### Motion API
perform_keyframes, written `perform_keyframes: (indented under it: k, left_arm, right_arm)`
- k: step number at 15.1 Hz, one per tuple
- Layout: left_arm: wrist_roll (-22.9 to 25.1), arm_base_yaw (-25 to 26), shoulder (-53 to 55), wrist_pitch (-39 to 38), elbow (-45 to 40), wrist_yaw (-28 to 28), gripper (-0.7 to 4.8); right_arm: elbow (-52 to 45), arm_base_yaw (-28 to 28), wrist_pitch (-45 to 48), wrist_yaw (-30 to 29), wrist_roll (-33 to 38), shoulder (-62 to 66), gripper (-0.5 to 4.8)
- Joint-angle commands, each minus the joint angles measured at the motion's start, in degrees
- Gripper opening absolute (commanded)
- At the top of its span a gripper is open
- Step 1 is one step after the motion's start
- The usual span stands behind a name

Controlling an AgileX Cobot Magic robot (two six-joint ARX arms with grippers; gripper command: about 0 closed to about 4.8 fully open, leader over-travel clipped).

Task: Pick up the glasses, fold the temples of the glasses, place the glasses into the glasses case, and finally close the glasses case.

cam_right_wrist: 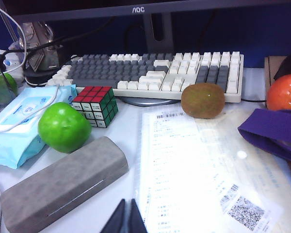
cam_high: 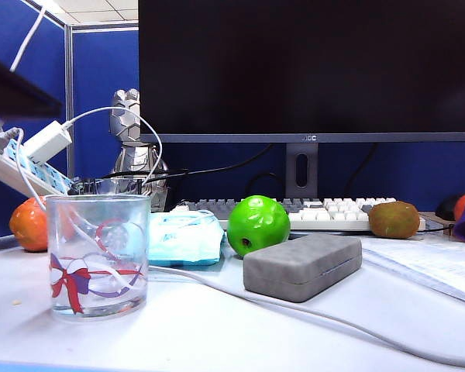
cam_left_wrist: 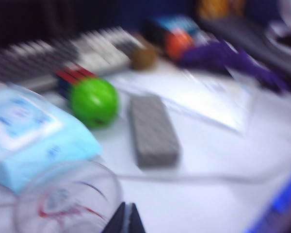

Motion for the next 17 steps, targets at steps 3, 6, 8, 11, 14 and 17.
perform_keyframes:
  k: [3,6,8,11,14,17]
  left_arm:
    - [0.04,5.09,-4.04,5.66,-5.22,-1.79,-0.05]
    - [0.07,17.07,-11.47,2.97,-5.22,-1.55,-0.05]
    - [0.07,24.57,-16.22,-1.25,-5.22,-1.57,-0.05]
    - [0.15,33.05,-18.64,-6.23,-5.22,-1.88,-0.05]
    - [1.11,37.70,-18.47,-16.33,-5.22,-5.66,-0.03]
    - [3.76,40.13,-18.62,-16.44,-5.22,-3.43,-0.05]
  right_arm:
    - [0.31,0.09,0.57,-0.04,0.07,-0.07,-0.01]
    - [0.31,0.09,0.57,-0.07,0.07,-0.07,-0.01]
    - [0.31,0.09,0.57,-0.04,0.07,-0.07,-0.01]
    - [0.31,0.09,0.61,-0.07,0.07,-0.04,-0.01]
    - [0.31,0.09,0.46,-0.04,0.07,-0.07,-0.01]
    - [0.31,0.09,0.42,-0.07,0.07,-0.07,-0.01]
